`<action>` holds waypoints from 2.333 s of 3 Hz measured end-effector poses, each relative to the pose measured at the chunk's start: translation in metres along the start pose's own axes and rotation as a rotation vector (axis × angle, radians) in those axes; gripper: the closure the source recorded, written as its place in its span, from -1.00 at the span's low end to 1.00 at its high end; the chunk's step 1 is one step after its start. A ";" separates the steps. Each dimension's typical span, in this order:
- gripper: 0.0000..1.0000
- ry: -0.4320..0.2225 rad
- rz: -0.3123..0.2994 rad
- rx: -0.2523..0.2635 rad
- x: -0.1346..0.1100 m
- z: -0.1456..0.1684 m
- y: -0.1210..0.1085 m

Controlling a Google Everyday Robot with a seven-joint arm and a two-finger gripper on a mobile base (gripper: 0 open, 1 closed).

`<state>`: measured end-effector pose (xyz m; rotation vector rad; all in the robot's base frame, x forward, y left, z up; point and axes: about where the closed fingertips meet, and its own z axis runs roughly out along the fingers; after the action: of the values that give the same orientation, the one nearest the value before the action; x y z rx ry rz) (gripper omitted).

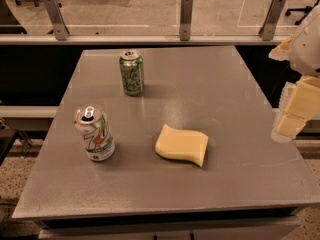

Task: Pick green can

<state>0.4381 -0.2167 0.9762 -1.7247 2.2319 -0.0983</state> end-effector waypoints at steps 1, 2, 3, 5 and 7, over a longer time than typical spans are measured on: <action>-1.00 -0.007 -0.002 0.003 -0.002 0.001 -0.002; -1.00 -0.045 -0.015 0.017 -0.014 0.006 -0.015; -1.00 -0.106 -0.022 0.023 -0.042 0.021 -0.036; -1.00 -0.217 0.020 -0.010 -0.123 0.070 -0.076; -1.00 -0.281 0.080 -0.009 -0.193 0.112 -0.107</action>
Offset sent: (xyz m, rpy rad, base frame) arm 0.0387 0.0200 -0.0033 0.0689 -0.0436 0.0454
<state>0.6134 -0.0462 0.9360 -1.5433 2.0918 0.1630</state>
